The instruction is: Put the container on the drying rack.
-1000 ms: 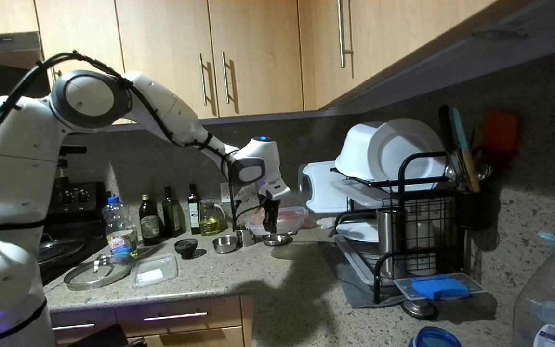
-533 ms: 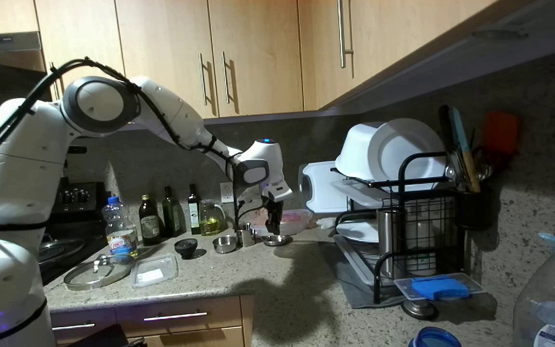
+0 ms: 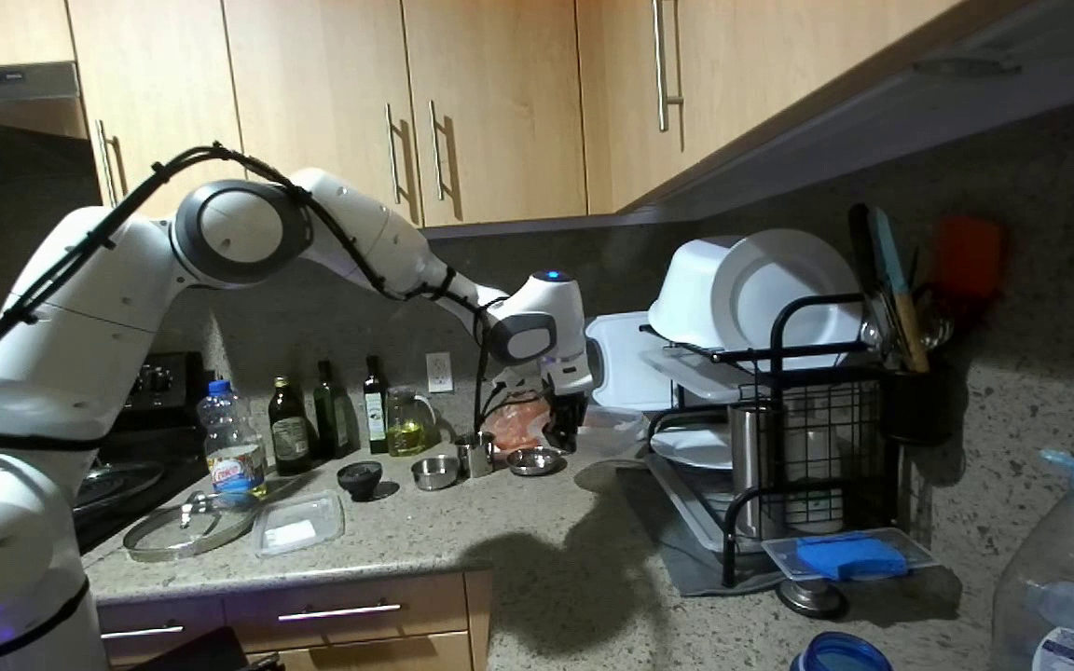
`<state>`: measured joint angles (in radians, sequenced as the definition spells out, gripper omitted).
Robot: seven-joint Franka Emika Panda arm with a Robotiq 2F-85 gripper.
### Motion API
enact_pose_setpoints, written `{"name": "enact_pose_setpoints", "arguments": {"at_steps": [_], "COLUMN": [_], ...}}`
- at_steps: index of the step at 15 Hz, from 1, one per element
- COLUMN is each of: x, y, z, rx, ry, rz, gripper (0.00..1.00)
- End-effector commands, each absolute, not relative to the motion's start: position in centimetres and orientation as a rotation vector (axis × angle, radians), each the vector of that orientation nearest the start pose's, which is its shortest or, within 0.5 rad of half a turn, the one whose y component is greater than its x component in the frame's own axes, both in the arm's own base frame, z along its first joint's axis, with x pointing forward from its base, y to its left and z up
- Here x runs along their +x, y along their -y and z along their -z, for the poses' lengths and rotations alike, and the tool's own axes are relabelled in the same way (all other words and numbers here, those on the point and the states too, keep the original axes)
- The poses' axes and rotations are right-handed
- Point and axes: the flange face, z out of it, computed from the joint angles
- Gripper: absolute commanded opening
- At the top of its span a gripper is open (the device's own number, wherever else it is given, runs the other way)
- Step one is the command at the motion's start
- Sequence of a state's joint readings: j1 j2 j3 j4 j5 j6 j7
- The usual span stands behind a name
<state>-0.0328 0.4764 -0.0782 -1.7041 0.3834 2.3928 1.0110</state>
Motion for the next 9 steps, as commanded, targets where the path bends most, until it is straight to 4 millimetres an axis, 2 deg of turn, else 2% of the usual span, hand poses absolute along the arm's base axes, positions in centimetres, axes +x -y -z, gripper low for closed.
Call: {"name": "enact_pose_setpoints", "arguments": {"at_steps": [1, 3, 4, 7, 8, 9], "x": [70.6, 70.8, 70.1, 70.4, 70.4, 70.6], "y": [8.7, 9.5, 9.1, 9.7, 9.3, 9.0], "z": [-33.6, -33.8, -33.1, -33.2, -33.0, -32.9], "rx": [-2.088, -2.083, -2.115, -2.101, -2.117, -2.108], "ry": [-1.844, -1.807, -1.827, -1.83, -1.84, -1.846], "rz": [0.06, 0.09, 0.103, 0.111, 0.129, 0.114], "gripper": [0.01, 0.01, 0.06, 0.06, 0.01, 0.01]}}
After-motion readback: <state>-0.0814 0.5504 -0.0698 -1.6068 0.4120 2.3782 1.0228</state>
